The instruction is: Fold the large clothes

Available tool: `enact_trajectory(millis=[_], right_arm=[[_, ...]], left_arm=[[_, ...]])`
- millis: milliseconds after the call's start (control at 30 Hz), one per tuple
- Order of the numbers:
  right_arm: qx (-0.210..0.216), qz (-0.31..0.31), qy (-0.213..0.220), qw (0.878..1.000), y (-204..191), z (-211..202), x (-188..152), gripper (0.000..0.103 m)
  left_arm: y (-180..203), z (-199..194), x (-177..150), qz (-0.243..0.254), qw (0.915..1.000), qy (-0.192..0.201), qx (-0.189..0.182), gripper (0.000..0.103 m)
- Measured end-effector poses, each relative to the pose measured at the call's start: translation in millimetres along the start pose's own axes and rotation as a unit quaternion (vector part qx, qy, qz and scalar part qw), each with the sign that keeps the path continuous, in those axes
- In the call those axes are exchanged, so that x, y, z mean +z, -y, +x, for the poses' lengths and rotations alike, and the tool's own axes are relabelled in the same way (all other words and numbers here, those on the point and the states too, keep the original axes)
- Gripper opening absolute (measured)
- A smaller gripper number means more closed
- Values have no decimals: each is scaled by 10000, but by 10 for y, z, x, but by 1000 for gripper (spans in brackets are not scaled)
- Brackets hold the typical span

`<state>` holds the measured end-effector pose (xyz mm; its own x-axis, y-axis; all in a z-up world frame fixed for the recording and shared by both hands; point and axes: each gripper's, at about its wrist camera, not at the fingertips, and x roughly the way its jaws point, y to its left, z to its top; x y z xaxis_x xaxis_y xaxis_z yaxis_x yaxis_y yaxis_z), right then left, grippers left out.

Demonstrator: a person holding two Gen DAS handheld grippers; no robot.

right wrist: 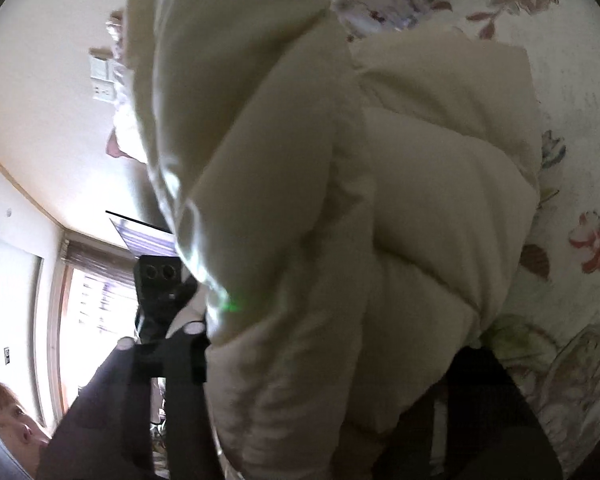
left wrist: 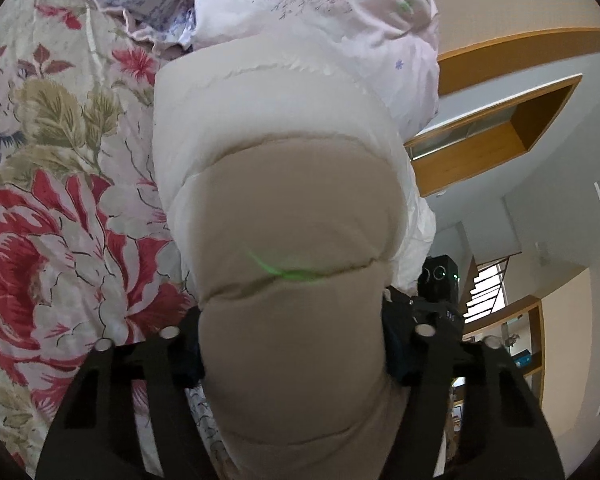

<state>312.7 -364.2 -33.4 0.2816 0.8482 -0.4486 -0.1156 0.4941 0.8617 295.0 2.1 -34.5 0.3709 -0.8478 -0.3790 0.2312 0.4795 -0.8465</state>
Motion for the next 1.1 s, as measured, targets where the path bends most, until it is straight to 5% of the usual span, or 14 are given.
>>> enact_trajectory(millis=[300,633,1000,1100], right_arm=[[158,-416,104,9990,-441,105,-46,35],[292,-881,-21,9957,-892,604,44,35],[29,-823,-110,9965,-881,1125,82,34],[-256,-780,-106,9966,-910,1241,50,42]], left_arm=[[169,-462,-14,297,9987,383,133,56],[152,-1159,106,570,9918,916,689,56],[-287,-1282,183,421,9864,881,1323,56],[-401,-1243,196,433,9845,827,1483,58]])
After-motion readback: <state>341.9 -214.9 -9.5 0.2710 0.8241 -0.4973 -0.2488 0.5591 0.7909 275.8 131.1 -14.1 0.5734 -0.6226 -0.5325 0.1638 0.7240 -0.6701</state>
